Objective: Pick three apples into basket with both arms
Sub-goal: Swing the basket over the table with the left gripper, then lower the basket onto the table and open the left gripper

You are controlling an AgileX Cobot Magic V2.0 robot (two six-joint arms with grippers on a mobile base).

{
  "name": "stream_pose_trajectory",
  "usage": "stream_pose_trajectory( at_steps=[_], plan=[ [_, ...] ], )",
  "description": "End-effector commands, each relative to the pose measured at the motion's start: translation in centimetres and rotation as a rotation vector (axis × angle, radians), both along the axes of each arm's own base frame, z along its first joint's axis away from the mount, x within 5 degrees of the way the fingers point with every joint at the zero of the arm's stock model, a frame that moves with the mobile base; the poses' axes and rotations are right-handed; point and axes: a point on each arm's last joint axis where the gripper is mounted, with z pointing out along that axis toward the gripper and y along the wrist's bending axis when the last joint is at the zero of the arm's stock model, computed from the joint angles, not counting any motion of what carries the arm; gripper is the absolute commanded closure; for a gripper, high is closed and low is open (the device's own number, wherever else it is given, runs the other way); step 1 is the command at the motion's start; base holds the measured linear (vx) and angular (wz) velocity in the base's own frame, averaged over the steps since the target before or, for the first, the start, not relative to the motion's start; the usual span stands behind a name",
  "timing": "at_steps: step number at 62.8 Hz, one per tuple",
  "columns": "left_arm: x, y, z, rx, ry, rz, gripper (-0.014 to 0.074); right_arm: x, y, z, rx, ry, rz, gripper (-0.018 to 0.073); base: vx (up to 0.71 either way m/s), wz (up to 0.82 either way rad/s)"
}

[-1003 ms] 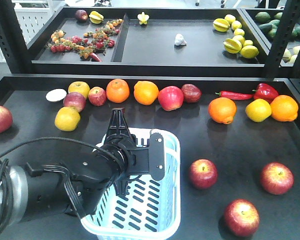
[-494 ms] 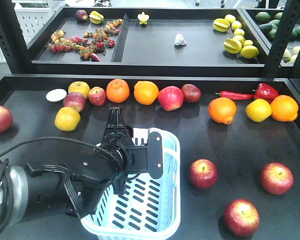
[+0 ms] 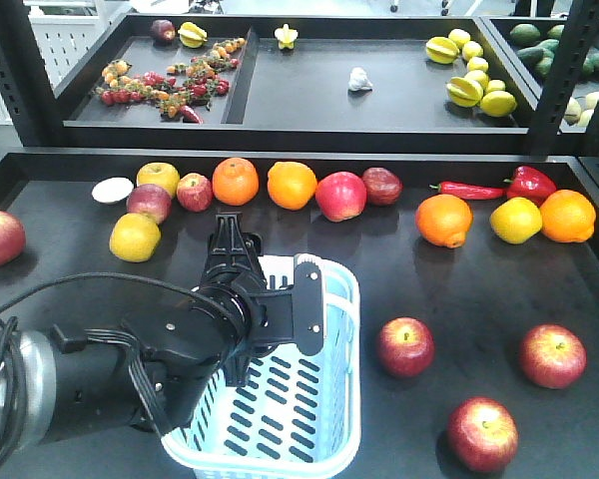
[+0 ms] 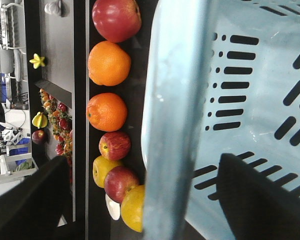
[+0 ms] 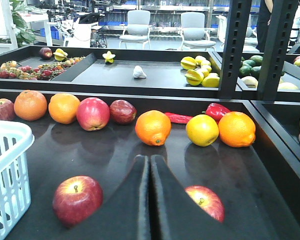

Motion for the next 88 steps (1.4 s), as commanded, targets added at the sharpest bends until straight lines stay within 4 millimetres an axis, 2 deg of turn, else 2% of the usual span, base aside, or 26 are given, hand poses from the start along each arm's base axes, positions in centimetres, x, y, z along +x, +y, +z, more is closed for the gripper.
stream_pose_trajectory(
  at_steps=[1,17,32,43,64,88],
  plan=[
    [0.2,0.2,2.4,-0.024,-0.079,0.031,0.0003,-0.1,0.0,0.4,-0.017,-0.083,-0.002,0.0569,0.00,0.00],
    [0.3,0.8,2.7,0.006,-0.109,0.091,0.0003,-0.1,0.0,0.4,-0.017,-0.083,-0.002,0.0569,0.00,0.00],
    [-1.0,-0.8,2.7,-0.003,-0.106,0.026,0.0003,-0.1,0.0,0.4,-0.017,-0.083,-0.002,0.0569,0.00,0.00],
    [-1.0,-0.5,2.8,0.016,-0.125,0.063,0.0003,-0.1,0.0,0.4,-0.017,-0.083,-0.002,0.0569,0.00,0.00],
    [-2.8,-0.8,5.8,-0.095,-0.161,0.020,0.0003,-0.1,0.0,0.4,-0.017,-0.083,-0.002,0.0569,0.00,0.00],
    [-5.6,-1.3,7.1,-0.134,-0.081,-0.023,0.0003,-0.1,0.0,0.4,-0.017,-0.083,-0.002,0.0569,0.00,0.00]
  ],
)
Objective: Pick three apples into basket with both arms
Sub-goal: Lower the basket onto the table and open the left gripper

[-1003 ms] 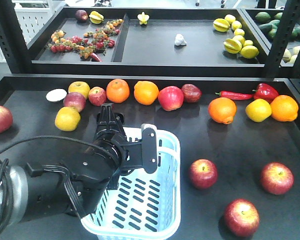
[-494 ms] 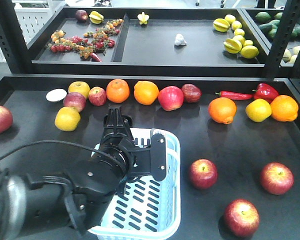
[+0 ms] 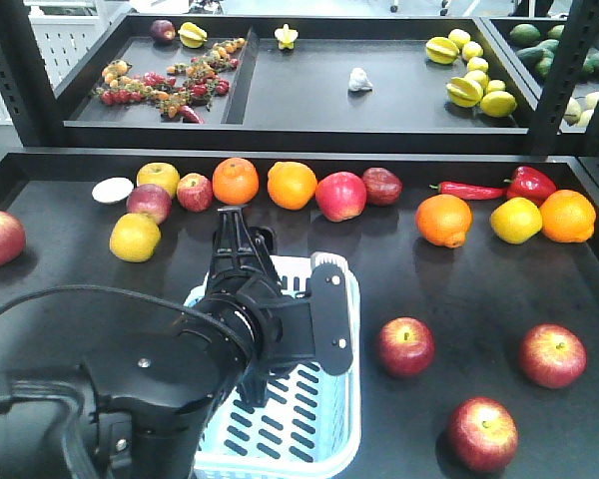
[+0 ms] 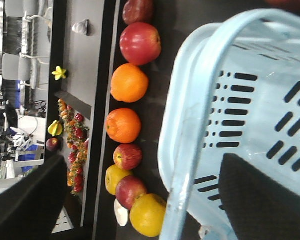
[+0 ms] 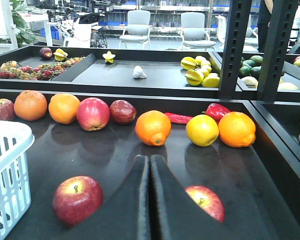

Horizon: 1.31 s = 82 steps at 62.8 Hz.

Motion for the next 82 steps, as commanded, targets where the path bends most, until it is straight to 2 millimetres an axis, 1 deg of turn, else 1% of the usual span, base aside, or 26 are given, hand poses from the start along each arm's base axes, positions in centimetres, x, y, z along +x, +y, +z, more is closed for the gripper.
stream_pose_trajectory(
  at_steps=[1,13,23,32,47,59,63,67,76,82],
  plan=[
    [-0.7,0.2,2.7,-0.048,-0.037,-0.005,0.0003,-0.1,0.0,0.4,-0.017,-0.083,-0.002,0.0569,0.00,0.00],
    [-2.1,0.5,3.4,-0.078,0.032,-0.020,0.0003,-0.1,0.0,0.4,-0.017,-0.083,-0.002,0.0569,0.00,0.00],
    [-3.3,1.7,5.4,-0.208,0.080,-0.002,0.0003,-0.1,0.0,0.4,-0.017,-0.083,-0.002,0.0569,0.00,0.00],
    [-4.7,3.8,8.0,-0.373,0.109,0.040,0.0003,-0.1,0.0,0.4,-0.017,-0.083,-0.002,0.0569,0.00,0.00],
    [-7.7,8.0,12.4,-0.644,0.139,0.055,0.0011,-0.1,0.0,0.4,-0.017,-0.083,-0.002,0.0569,0.00,0.00],
    [-10.2,11.7,14.9,-0.838,0.154,0.040,0.0011,-0.1,0.0,0.4,-0.017,-0.083,-0.002,0.0569,0.00,0.00],
    [-11.0,13.1,15.1,-0.898,0.151,0.045,0.0011,-0.1,0.0,0.4,-0.017,-0.083,-0.002,0.0569,0.00,0.00],
    [-11.7,14.3,14.7,-0.944,0.155,0.055,0.0011,-0.1,0.0,0.4,-0.017,-0.083,-0.002,0.0569,0.00,0.00],
    [-13.3,16.7,12.3,-1.068,0.198,0.079,0.0011,-0.1,0.0,0.4,-0.017,-0.083,-0.002,0.0569,0.00,0.00],
    [-14.2,17.8,11.0,-1.167,0.232,0.063,0.0011,-0.1,0.0,0.4,-0.017,-0.083,-0.002,0.0569,0.00,0.00]
  ],
)
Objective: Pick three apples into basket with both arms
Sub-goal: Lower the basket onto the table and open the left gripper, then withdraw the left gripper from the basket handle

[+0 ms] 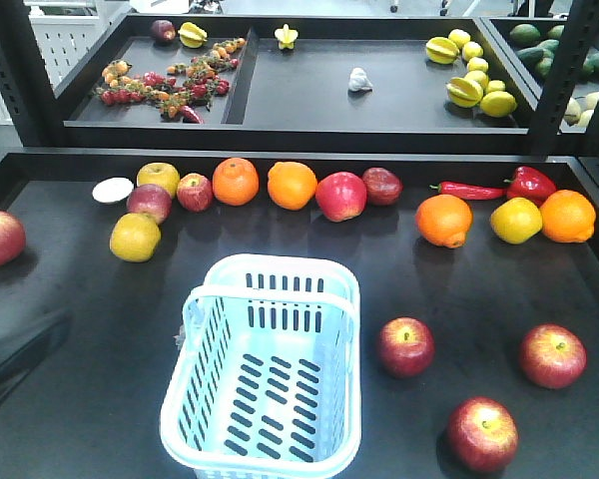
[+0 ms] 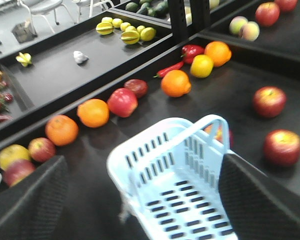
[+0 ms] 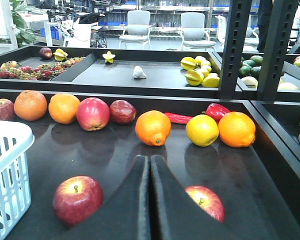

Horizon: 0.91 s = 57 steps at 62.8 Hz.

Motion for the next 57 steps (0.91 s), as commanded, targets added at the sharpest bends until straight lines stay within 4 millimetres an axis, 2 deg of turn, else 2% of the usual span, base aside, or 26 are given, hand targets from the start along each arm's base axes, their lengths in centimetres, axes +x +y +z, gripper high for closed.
stream_pose_trajectory(
  at_steps=[1,11,20,25,31,37,48,57],
  plan=[
    [-1.0,0.7,0.2,-0.154,-0.036,-0.044,0.0011,-0.1,0.0,0.4,-0.017,-0.083,-0.002,0.0569,0.00,0.00],
    [-1.8,2.0,-2.2,-0.216,0.003,-0.043,0.0011,-0.1,0.0,0.4,-0.017,-0.083,-0.002,0.0569,0.00,0.00],
    [-1.9,2.0,-4.6,-0.184,0.045,-0.041,0.0035,-0.1,0.0,0.4,-0.017,-0.083,-0.002,0.0569,0.00,0.00],
    [-1.7,1.8,-5.7,-0.164,0.064,-0.030,0.0099,-0.1,0.0,0.4,-0.017,-0.083,-0.002,0.0569,0.00,0.00],
    [-1.4,1.9,-6.6,-0.154,0.055,0.009,0.0225,-0.1,0.0,0.4,-0.017,-0.083,-0.002,0.0569,0.00,0.00],
    [-0.9,2.2,-6.9,-0.172,0.014,0.067,0.0384,-0.1,0.0,0.4,-0.017,-0.083,-0.002,0.0569,0.00,0.00],
    [-0.4,2.7,-7.2,-0.185,-0.068,0.147,0.0594,-0.1,0.0,0.4,-0.017,-0.083,-0.002,0.0569,0.00,0.00],
    [-0.7,1.9,-7.8,-0.193,-0.072,0.059,0.0605,-0.1,0.0,0.4,-0.017,-0.083,-0.002,0.0569,0.00,0.00]
  ],
)
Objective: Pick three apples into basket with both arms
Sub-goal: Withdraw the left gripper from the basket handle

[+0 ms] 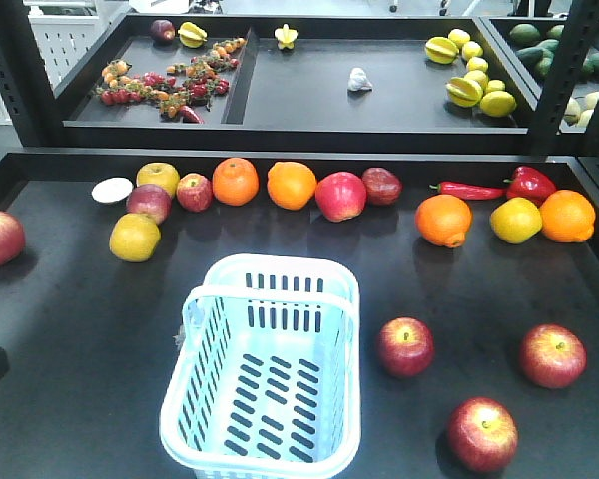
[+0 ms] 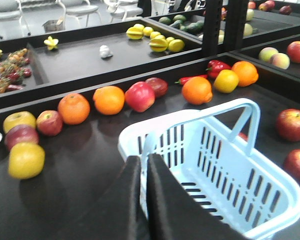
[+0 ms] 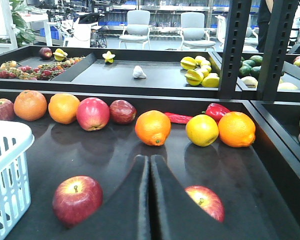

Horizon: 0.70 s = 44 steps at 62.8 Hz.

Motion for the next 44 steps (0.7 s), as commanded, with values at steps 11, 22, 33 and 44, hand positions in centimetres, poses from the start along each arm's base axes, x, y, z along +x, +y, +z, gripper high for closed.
stream_pose_trajectory(
  at_steps=[11,22,33,44],
  plan=[
    [-1.2,-2.3,0.2,-0.120,-0.008,-0.265,0.0605,-0.1,0.0,0.4,-0.017,-0.083,-0.002,0.0569,0.00,0.00],
    [-1.4,-2.5,-0.1,-0.192,0.080,-0.272,0.0605,-0.1,0.0,0.4,-0.017,-0.083,-0.002,0.0569,0.00,0.00],
    [-1.1,-2.0,-0.4,-0.159,0.093,-0.210,0.0603,-0.1,0.0,0.4,-0.017,-0.083,-0.002,0.0569,0.00,0.00],
    [-0.8,-1.5,-0.8,-0.128,0.114,-0.142,0.0603,-0.1,0.0,0.4,-0.017,-0.083,-0.002,0.0569,0.00,0.00]
  ],
)
